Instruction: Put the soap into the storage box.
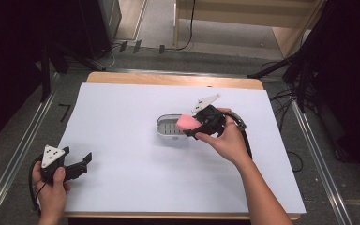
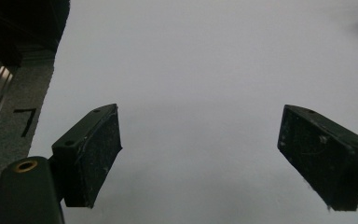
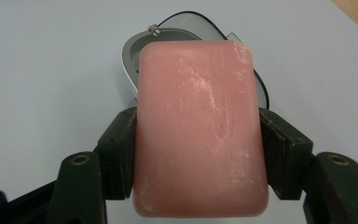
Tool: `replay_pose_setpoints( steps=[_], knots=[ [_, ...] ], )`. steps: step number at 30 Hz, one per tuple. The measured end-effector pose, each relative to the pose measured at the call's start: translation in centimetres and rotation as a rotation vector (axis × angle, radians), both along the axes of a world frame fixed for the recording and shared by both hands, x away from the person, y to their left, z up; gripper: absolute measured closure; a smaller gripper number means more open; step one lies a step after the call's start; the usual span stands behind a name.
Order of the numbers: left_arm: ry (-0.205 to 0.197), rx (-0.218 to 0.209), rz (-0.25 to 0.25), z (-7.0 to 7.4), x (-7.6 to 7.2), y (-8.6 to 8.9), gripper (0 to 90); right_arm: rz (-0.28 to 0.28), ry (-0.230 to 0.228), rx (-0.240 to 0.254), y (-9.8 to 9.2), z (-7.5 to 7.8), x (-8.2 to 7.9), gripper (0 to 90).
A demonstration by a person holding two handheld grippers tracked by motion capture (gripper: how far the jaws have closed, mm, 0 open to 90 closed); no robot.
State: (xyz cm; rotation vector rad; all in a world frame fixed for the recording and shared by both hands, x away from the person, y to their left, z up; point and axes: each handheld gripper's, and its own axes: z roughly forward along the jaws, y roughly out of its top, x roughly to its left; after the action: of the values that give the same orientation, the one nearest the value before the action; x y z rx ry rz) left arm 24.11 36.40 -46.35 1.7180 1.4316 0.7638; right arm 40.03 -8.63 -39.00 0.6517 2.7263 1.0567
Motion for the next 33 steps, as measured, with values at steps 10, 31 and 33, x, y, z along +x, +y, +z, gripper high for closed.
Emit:
replay_pose_setpoints(
  steps=[10, 31, 33],
  knots=[
    [0.001, -0.006, -0.001, 0.0, 0.0, 0.0, 13.9, 0.042, -0.005, -0.023, 1.4, 0.0, 1.0, 38.6],
    [0.006, -0.007, -0.002, 0.0, 0.1, 0.1, 13.9, 0.101, -0.002, -0.034, 4.3, -0.9, 2.8, 38.5],
    [0.007, -0.007, -0.001, 0.0, 0.1, 0.1, 13.9, 0.113, -0.005, -0.039, 4.6, -0.9, 2.9, 38.5]
  ],
)
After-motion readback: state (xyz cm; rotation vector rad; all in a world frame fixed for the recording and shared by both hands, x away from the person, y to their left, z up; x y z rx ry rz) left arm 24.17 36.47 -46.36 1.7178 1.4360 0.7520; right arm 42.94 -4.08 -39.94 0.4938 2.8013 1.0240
